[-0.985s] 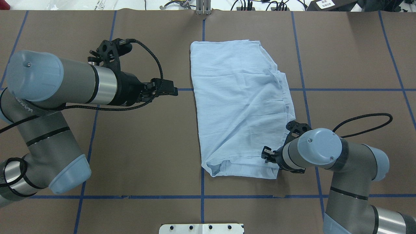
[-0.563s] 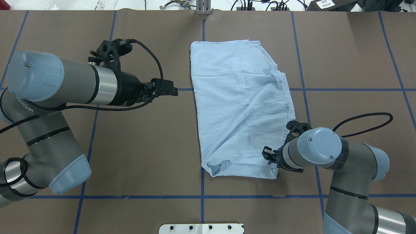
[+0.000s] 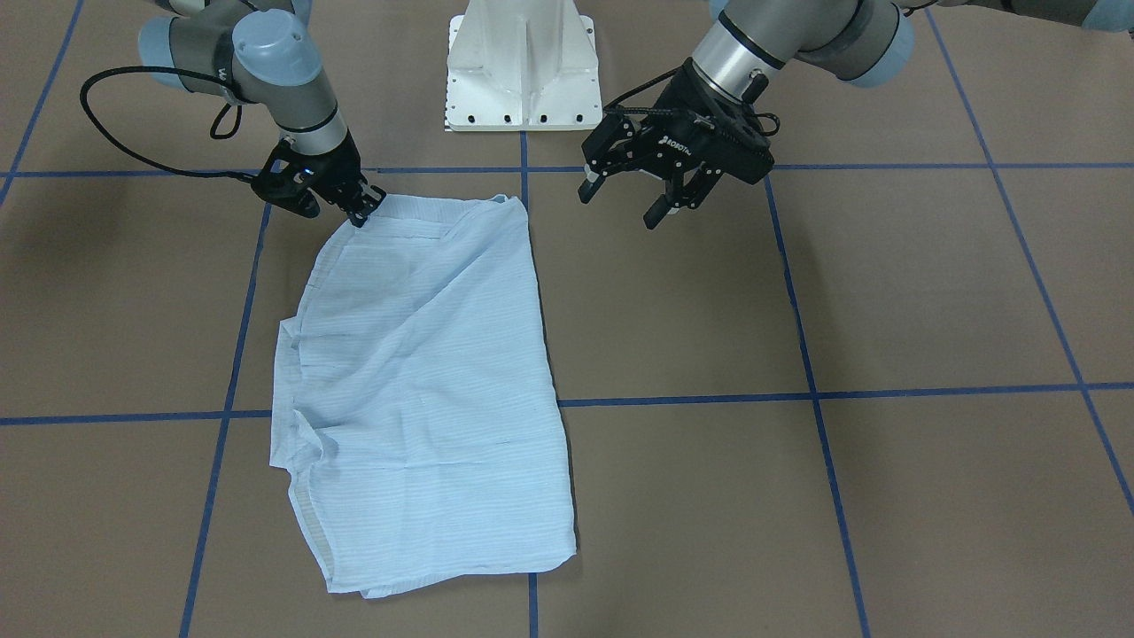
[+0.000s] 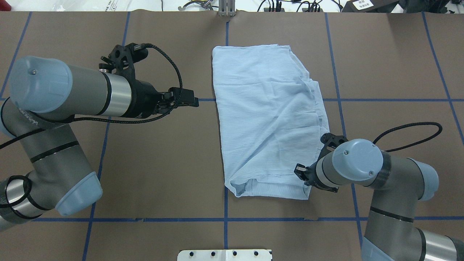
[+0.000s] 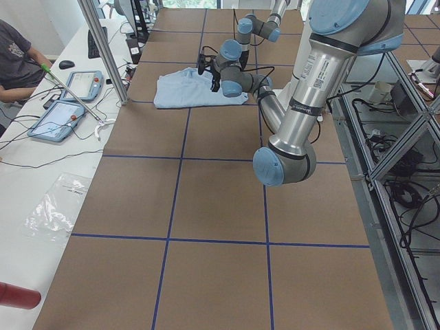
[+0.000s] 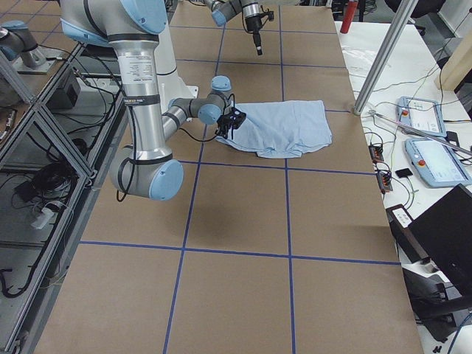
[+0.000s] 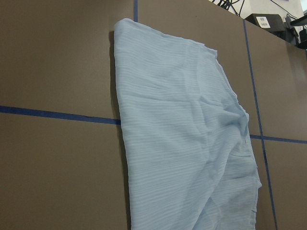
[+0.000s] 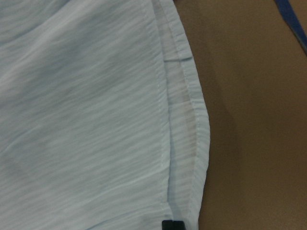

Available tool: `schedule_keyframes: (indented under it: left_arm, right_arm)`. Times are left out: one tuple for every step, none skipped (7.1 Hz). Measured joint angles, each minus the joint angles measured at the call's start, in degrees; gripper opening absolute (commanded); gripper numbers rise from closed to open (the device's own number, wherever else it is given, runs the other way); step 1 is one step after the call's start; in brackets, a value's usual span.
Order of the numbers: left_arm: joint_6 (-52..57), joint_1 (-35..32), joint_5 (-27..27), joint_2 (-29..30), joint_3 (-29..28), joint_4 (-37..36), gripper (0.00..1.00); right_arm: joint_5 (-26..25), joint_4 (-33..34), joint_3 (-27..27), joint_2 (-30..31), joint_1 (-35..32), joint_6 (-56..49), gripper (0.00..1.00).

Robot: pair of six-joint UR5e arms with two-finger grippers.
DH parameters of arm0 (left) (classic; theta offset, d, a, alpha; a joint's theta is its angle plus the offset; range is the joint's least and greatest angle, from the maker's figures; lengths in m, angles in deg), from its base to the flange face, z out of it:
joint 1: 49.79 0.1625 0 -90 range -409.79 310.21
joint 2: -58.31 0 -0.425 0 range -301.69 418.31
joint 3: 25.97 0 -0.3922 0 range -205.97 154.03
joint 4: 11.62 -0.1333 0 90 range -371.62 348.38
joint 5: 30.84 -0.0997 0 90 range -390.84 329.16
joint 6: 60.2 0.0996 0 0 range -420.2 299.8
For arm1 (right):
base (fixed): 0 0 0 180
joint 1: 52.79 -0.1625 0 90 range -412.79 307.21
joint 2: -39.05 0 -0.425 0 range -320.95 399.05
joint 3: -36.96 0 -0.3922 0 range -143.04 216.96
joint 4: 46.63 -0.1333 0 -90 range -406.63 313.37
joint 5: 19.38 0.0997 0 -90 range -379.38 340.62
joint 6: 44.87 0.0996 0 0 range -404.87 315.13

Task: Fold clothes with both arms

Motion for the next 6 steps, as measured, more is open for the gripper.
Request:
schedule_keyframes:
  left_arm:
    - [0.00, 0.00, 0.00, 0.02, -0.02, 0.00, 1.00]
    - [0.00, 0.00, 0.00, 0.03, -0.05, 0.00, 1.00]
    - [0.00, 0.00, 0.00, 0.02, -0.08, 0.00, 1.00]
    - [0.00, 0.00, 0.00, 0.00, -0.12, 0.00, 1.00]
    - [0.00, 0.00, 0.00, 0.04, -0.16, 0.00, 1.00]
    - [0.00, 0.02, 0.00, 0.08, -0.23, 0.00, 1.00]
  right_arm:
    - [0.28, 1.82, -1.37, 0.09, -0.08, -0.02, 0.00]
    - [0.36, 2.74, -2.19, 0.45, -0.21, -0.03, 0.00]
    - [0.35, 3.09, -2.89, 1.42, -0.35, -0.03, 0.00]
    - [0.28, 3.20, -4.19, 3.27, -0.36, -0.05, 0.00]
    - [0.26, 3.24, -5.94, 5.41, -0.15, -0.09, 0.00]
    - [0.27, 3.25, -7.12, 6.90, 0.41, -0.10, 0.00]
